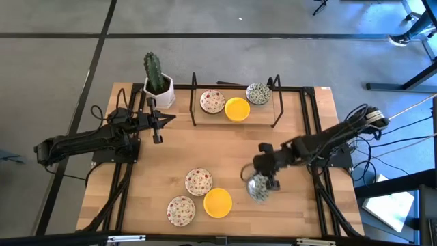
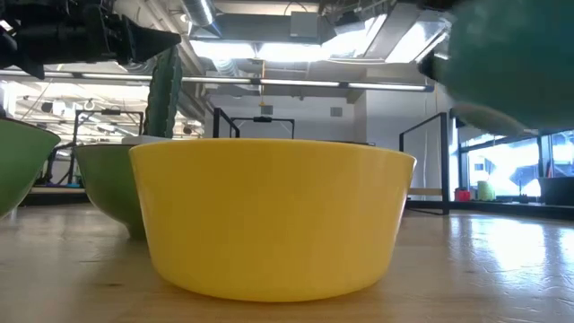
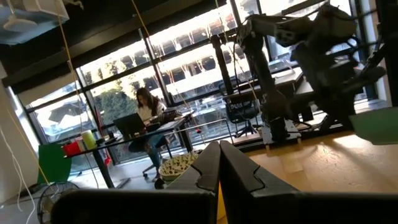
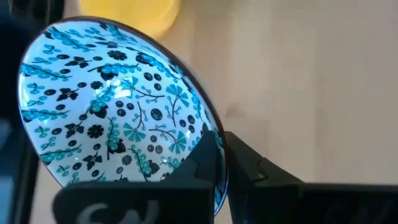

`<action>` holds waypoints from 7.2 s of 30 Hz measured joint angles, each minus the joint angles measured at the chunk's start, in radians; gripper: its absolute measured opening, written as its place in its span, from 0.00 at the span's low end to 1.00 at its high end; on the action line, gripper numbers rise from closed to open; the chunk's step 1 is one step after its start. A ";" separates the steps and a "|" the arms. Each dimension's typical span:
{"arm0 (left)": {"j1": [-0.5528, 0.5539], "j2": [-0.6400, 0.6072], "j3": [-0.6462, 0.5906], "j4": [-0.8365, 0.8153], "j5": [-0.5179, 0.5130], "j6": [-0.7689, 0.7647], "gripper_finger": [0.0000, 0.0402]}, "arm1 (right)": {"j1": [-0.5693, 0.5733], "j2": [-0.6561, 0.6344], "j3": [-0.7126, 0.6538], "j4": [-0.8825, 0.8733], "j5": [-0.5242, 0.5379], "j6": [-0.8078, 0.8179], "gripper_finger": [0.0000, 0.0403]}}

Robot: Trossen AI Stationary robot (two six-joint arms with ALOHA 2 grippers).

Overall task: Pick & Place Mini bowls
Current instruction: Stack the blue black bowl on top of the blue black bowl on the shelf, then stack the red green bowl on top of the red green bowl on the shelf

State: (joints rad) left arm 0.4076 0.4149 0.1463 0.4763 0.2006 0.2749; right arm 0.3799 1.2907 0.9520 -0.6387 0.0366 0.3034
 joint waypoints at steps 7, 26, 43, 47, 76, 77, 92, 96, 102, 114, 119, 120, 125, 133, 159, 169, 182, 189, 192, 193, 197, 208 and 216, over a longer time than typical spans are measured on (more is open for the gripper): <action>0.000 0.000 0.000 0.000 0.000 0.000 0.01 | -0.191 -0.080 0.001 0.011 -0.012 0.039 0.03; 0.000 0.000 0.000 -0.005 -0.001 -0.003 0.01 | -0.420 -0.313 -0.085 0.072 -0.275 -0.094 0.03; 0.000 0.000 0.000 -0.010 -0.001 -0.010 0.01 | -0.465 -0.566 -0.435 0.394 -0.300 0.076 0.03; 0.000 0.000 0.000 -0.010 -0.001 -0.011 0.01 | -0.465 -0.620 -0.534 0.449 -0.289 0.121 0.03; 0.000 0.000 0.000 -0.010 -0.001 -0.030 0.01 | -0.540 -0.388 0.058 0.059 0.332 -0.250 0.03; 0.000 0.000 0.000 -0.010 -0.001 -0.030 0.01 | -0.560 -0.363 0.097 0.041 0.353 -0.274 0.03; 0.000 0.000 0.000 -0.012 -0.001 -0.028 0.01 | -1.111 0.129 0.743 -0.456 0.044 -0.565 0.03; 0.000 0.000 0.000 -0.016 -0.001 -0.028 0.01 | -1.190 0.263 0.801 -0.515 -0.160 -0.633 0.03; 0.000 0.000 0.000 -0.032 -0.001 -0.026 0.01 | -1.224 0.442 0.831 -0.629 -0.167 -0.726 0.03; 0.000 0.000 0.000 -0.032 -0.001 -0.027 0.01 | -1.260 0.563 0.832 -0.620 -0.117 -0.756 0.03; 0.000 0.000 0.000 -0.032 -0.001 -0.027 0.01 | -1.288 0.567 0.832 -0.604 -0.089 -0.755 0.03; 0.000 0.000 0.000 -0.032 -0.001 -0.027 0.01 | -1.292 0.567 0.832 -0.602 -0.091 -0.753 0.03; 0.000 0.000 0.000 -0.032 -0.001 -0.027 0.01 | -1.297 0.573 0.832 -0.600 -0.089 -0.749 0.03; 0.000 0.000 0.000 -0.032 -0.001 -0.027 0.01 | -1.296 0.642 0.834 -0.586 -0.095 -0.746 0.03; 0.000 0.000 0.000 -0.032 -0.002 -0.002 0.01 | -1.269 0.654 0.895 -0.500 -0.209 -0.728 0.34; 0.000 0.000 0.000 -0.032 -0.070 0.001 0.01 | -1.117 0.523 0.906 -0.100 -1.000 -0.697 0.26; 0.000 0.019 0.000 -0.112 -0.124 0.035 0.01 | -0.645 0.496 0.808 -0.151 -0.923 -0.970 0.01; 0.000 0.022 0.000 -0.120 -0.104 -0.001 0.01 | -0.595 0.477 0.637 -0.056 -0.910 -0.941 0.01; 0.000 0.022 0.000 -0.122 -0.103 -0.015 0.01 | -0.581 0.417 0.548 -0.026 -0.863 -0.936 0.01; 0.000 0.022 0.000 -0.124 -0.103 -0.028 0.01 | -0.576 0.389 0.518 -0.009 -0.840 -0.920 0.01; 0.000 0.022 0.000 -0.137 -0.103 -0.056 0.01 | -0.560 0.218 0.371 0.135 -0.729 -0.817 0.00; 0.000 0.022 0.000 -0.145 -0.120 -0.055 0.01 | -0.566 -0.359 -0.185 0.732 -0.710 -0.603 0.01; 0.000 0.022 0.000 -0.121 -0.120 -0.005 0.01 | -0.622 -0.506 -0.487 1.099 -0.709 -0.438 0.01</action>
State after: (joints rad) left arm 0.4076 0.4366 0.1463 0.3549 0.0803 0.2694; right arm -0.2417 0.7843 0.4650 0.4608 -0.6729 -0.1347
